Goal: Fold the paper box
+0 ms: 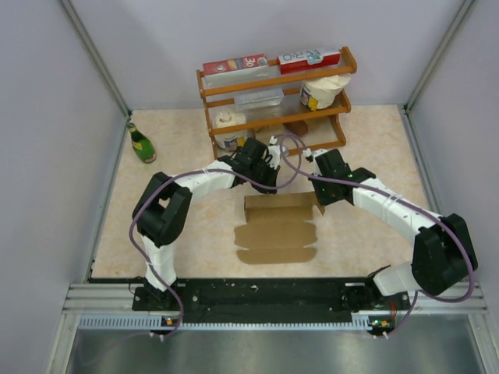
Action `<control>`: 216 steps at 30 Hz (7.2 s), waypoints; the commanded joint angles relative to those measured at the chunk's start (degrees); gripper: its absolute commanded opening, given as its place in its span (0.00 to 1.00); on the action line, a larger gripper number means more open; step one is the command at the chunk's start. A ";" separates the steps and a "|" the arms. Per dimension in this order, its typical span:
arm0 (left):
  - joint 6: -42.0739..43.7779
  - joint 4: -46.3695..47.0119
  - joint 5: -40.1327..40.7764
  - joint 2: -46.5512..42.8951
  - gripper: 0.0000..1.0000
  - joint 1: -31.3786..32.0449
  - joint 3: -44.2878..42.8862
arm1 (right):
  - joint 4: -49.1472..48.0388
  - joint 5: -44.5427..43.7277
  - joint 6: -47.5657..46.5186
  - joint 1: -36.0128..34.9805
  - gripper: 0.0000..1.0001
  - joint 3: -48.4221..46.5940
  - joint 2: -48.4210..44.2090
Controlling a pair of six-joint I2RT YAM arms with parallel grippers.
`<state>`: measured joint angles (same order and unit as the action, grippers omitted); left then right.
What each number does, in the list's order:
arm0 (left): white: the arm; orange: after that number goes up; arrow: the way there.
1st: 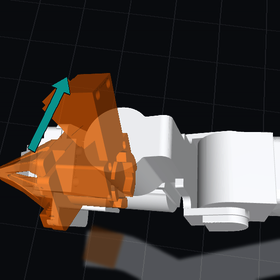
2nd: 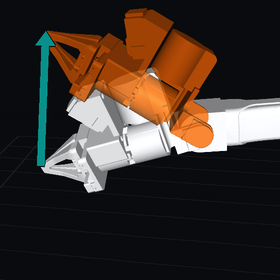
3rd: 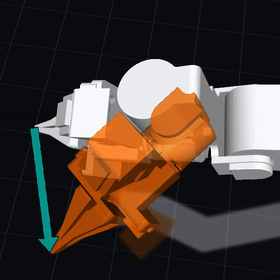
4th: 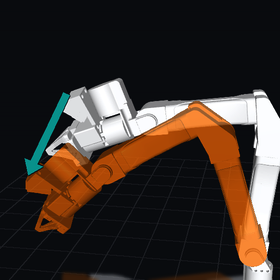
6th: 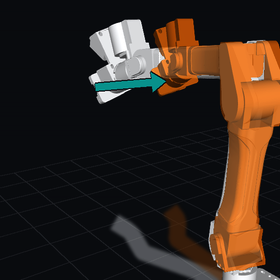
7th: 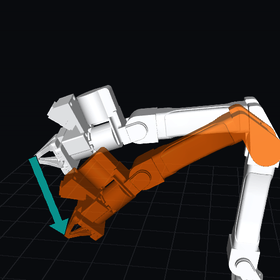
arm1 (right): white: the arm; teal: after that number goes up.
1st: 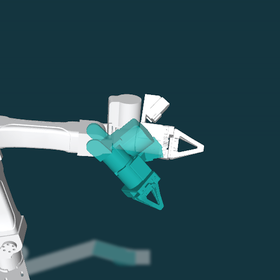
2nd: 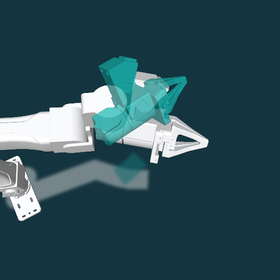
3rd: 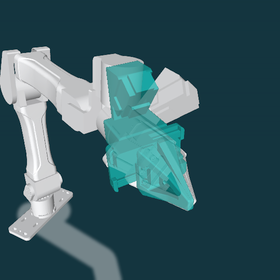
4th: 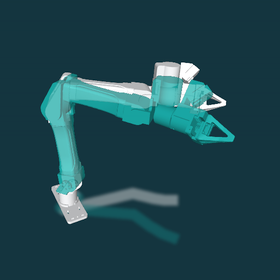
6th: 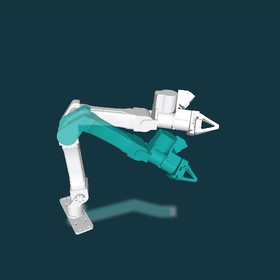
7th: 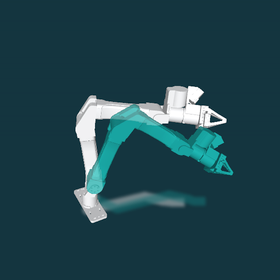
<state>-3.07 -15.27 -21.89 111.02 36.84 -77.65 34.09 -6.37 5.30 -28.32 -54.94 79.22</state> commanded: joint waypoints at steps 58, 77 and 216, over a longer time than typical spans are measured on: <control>-4.84 6.56 13.11 -32.10 0.59 -2.12 15.59 | -9.38 12.08 12.36 0.72 0.43 9.23 -26.31; -3.26 7.27 6.50 -31.57 0.60 -1.68 13.66 | -18.62 19.38 20.63 5.73 0.44 19.87 -28.24; 1.84 -3.37 19.08 -25.15 0.00 7.02 11.29 | -31.18 6.55 16.15 10.56 0.00 21.80 -27.18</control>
<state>-1.30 -20.99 -3.09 87.37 44.12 -66.30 6.68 1.41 23.51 -18.33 -33.08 54.94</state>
